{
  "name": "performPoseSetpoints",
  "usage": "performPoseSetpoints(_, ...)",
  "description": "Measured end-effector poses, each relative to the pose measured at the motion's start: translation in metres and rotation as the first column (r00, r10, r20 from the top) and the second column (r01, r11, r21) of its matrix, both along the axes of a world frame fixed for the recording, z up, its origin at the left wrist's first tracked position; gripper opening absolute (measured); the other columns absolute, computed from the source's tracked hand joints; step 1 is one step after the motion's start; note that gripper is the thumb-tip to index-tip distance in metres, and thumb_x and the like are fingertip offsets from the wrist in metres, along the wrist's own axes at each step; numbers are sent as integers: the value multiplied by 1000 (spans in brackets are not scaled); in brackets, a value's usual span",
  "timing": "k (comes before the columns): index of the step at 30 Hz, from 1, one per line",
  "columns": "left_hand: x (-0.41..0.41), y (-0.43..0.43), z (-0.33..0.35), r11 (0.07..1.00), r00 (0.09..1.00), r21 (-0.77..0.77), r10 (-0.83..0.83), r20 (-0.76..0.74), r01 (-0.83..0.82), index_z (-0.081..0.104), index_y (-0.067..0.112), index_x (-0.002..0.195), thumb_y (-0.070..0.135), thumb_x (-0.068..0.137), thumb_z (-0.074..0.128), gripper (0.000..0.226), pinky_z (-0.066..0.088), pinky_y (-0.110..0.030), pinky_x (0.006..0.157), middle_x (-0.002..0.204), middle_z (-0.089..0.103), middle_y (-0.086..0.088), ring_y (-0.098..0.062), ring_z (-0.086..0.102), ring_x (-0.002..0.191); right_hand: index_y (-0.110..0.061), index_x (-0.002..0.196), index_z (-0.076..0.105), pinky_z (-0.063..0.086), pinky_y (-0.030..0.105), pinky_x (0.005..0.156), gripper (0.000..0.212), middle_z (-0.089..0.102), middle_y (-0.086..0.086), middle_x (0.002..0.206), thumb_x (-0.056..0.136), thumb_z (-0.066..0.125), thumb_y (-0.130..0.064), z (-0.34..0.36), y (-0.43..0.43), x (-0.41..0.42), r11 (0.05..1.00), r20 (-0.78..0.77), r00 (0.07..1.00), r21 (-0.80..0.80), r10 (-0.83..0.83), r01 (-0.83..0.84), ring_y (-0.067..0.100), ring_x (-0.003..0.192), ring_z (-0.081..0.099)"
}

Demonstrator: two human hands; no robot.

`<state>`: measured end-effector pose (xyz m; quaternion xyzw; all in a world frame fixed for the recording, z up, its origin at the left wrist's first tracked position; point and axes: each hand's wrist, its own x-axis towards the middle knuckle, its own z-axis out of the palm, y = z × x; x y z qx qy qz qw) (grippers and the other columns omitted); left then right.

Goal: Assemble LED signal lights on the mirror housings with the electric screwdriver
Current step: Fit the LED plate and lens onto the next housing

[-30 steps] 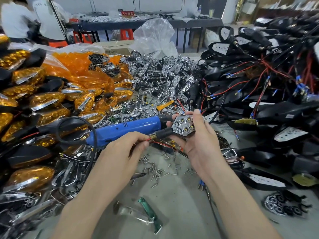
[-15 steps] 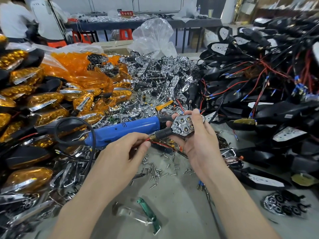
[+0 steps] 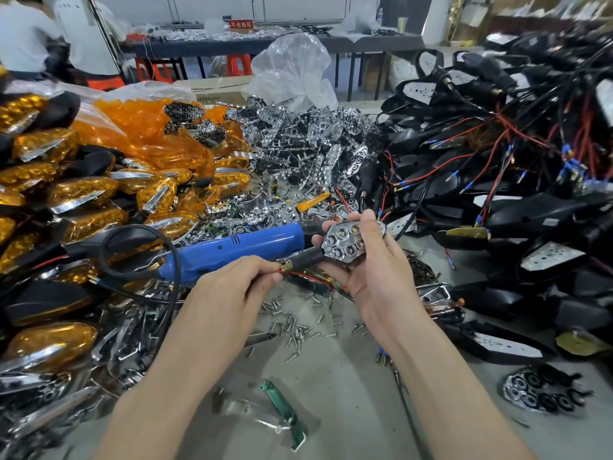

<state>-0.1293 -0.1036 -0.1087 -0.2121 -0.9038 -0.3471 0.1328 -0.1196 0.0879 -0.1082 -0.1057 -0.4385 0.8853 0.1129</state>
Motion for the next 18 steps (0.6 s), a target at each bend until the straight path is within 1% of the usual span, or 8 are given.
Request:
performPoseSetpoints(2,0,-1,0,1000,1000,7,3,-9,-2,72,31,94,29,90,66,7,37,-1,68,74,62,34,18,56,81,-16,105,62,63,41,71,27,77,14,106,104,51,-41,1,0,0,999,3,1000,-22,27,-27,32,96,76)
performPoseSetpoints(4,0,-1,2,1000,1000,0,-2,-12,2,72,31,94,28,91,67,7,37,-1,68,74,62,32,17,56,81,-16,108,59,63,42,70,24,77,15,107,106,50,-38,2,0,1,995,-17,997,-50,80,-81,33,95,76)
performPoseSetpoints(5,0,-1,2,1000,1000,-3,-6,-8,6,71,31,94,28,91,66,7,37,-2,68,76,63,31,16,56,81,-16,108,59,62,42,70,18,77,14,108,106,53,-33,2,0,2,992,-36,993,-50,111,-113,34,96,76)
performPoseSetpoints(7,0,-1,2,1000,1000,-2,-12,-3,12,70,32,94,28,92,65,7,37,-2,69,92,62,36,15,56,82,-20,105,61,62,42,74,4,77,11,107,103,60,-18,2,0,3,987,-85,984,-23,158,-160,32,99,75)
performPoseSetpoints(8,1,-1,2,1000,1000,-2,-17,-7,17,70,32,95,28,92,65,7,37,-3,69,96,59,39,15,55,82,-23,101,65,62,42,77,13,76,10,107,100,62,-10,1,0,4,984,-111,978,-2,176,-177,32,100,75)
performPoseSetpoints(10,2,-1,2,999,999,-8,-32,-17,31,70,33,95,27,92,65,8,36,-3,70,94,58,41,16,53,80,-25,95,71,62,42,81,25,76,11,110,99,62,-3,-2,-3,5,980,-133,971,40,199,-195,32,103,75)
performPoseSetpoints(13,2,-1,3,999,999,-10,-43,-22,43,68,36,94,27,92,65,10,37,-5,69,90,56,44,16,51,79,-11,110,61,62,41,82,14,76,11,110,101,58,-1,-3,-5,5,982,-134,974,72,183,-175,31,104,74)
performPoseSetpoints(18,2,-1,5,999,999,-30,-45,-23,44,56,52,91,35,92,60,17,34,-14,63,99,53,45,7,51,90,-7,114,57,62,39,82,14,76,12,109,101,57,-1,-1,-3,7,981,-157,969,65,191,-182,30,103,75)
